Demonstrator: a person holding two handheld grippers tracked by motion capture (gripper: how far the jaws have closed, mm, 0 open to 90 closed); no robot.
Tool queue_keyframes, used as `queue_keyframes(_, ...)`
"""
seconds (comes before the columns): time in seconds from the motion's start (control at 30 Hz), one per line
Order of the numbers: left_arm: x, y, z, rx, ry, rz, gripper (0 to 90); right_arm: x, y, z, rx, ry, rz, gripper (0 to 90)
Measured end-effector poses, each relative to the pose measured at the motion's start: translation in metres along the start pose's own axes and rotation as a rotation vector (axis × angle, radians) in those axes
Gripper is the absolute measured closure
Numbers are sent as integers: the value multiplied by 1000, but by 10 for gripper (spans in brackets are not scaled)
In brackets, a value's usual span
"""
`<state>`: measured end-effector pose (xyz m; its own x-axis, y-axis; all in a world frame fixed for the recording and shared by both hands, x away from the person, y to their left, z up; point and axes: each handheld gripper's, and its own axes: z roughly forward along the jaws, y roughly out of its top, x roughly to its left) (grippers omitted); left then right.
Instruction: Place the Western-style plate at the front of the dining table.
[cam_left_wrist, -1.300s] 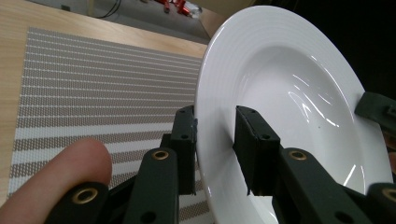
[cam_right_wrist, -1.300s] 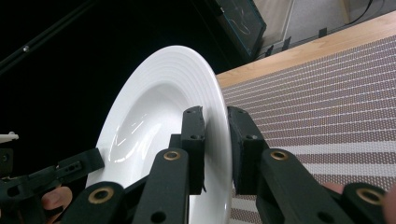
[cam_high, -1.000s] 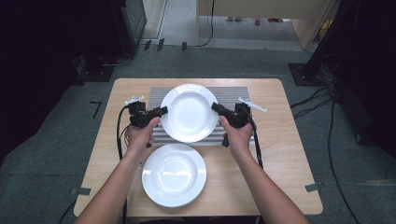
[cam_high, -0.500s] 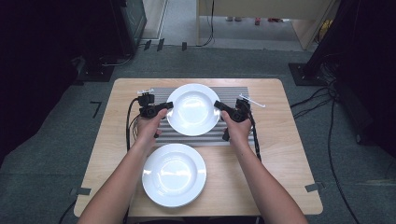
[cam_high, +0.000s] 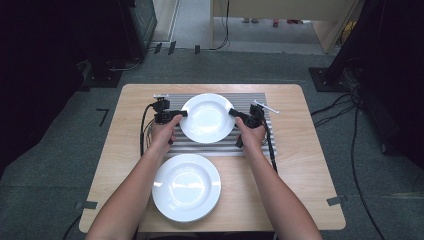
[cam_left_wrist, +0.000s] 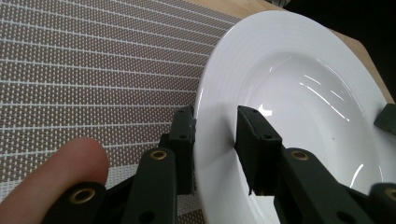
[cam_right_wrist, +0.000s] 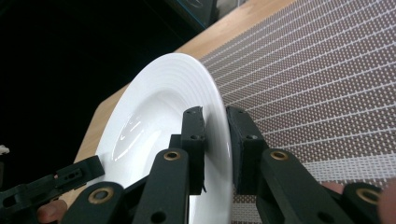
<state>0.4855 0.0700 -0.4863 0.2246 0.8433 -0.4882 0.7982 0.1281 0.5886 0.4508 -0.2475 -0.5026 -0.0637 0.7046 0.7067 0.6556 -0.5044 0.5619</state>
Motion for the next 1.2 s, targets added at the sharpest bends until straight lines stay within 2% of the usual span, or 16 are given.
queue_keyframes(0.2, 0, -2, 8, 19, 16, -6, 682, -6, 2, 8, 7, -25, 13, 792)
queue_keyframes(0.37, -4, -1, 9, 27, 27, 12, 680, -11, 3, 11, 3, -45, 33, 784)
queue_keyframes(0.57, -6, -1, 10, 28, 26, 15, 685, -17, 3, 16, 6, -49, 57, 776)
queue_keyframes(0.7, -6, -1, 9, 33, 21, 18, 670, -18, 2, 16, -3, -48, 36, 774)
queue_keyframes(0.9, -9, -1, 9, 24, 11, 20, 598, -16, 1, 16, -6, -59, -1, 758)
queue_keyframes(1.0, -7, -1, 5, 10, -15, 11, 525, -12, 0, 14, -25, -50, -23, 655)
queue_keyframes(1.1, -10, 0, -3, -18, -13, 22, 455, -8, 0, 10, -39, -60, -90, 603)
queue_keyframes(1.2, -16, 0, -12, -34, -2, 67, 404, -4, 1, 6, -55, -67, -147, 561)
